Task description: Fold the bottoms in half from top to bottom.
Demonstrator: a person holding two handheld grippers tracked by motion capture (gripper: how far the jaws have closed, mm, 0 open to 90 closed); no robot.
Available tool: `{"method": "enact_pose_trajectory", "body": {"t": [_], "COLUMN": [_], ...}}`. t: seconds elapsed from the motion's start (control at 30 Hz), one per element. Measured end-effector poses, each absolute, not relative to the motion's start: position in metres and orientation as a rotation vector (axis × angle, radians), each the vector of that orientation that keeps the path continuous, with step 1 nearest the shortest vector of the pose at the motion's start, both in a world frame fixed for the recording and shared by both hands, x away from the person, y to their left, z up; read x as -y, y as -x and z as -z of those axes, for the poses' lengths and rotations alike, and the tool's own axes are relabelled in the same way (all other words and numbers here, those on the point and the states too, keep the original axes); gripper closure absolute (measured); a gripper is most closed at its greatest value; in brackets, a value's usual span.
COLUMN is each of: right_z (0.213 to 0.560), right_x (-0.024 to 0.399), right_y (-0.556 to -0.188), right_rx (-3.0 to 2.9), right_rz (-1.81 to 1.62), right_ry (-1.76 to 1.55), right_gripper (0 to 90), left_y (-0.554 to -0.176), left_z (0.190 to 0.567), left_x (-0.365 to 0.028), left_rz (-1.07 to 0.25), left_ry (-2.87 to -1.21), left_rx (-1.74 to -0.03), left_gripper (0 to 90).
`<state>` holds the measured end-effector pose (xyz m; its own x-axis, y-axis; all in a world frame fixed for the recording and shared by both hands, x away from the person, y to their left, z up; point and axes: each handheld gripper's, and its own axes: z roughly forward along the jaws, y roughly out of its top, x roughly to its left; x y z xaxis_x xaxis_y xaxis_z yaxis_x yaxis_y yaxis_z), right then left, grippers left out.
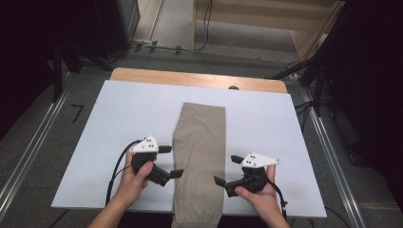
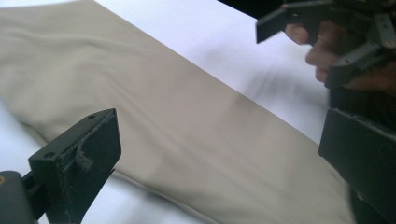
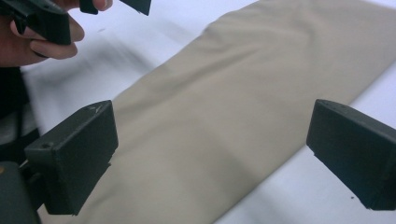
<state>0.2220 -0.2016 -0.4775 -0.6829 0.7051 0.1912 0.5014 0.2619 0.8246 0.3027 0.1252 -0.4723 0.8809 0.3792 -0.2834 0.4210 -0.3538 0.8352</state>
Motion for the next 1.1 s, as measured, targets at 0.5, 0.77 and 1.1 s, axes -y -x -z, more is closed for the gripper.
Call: {"method": "enact_pose_trajectory", "body": {"t": [0.5,0.77,1.1], "right_z": [0.495,0.508,0.517], "right_x": [0.227,0.227,0.236], "right_y": [-0.348,-0.394,-0.432], "right_rx": [-2.291,-2.343,-2.342], "right_rz": [-1.308,-1.252,-1.181], "right_ry": [-1.239,-1.257,-1.364], "right_gripper": [0.4,4.1,13.4], "left_y": [-0.412,-0.455,-0.486], "left_z": [0.486,0.487,0.495], "left_x": [-0.100,-0.092,-0.089], "left_rz": [-0.003,0.003,0.004], "left_ry": [-2.037,-2.054,-2.053], "left_rx": [-0.651,-0.718,-0.821], "left_gripper": [0.0,0.2,8.2]}}
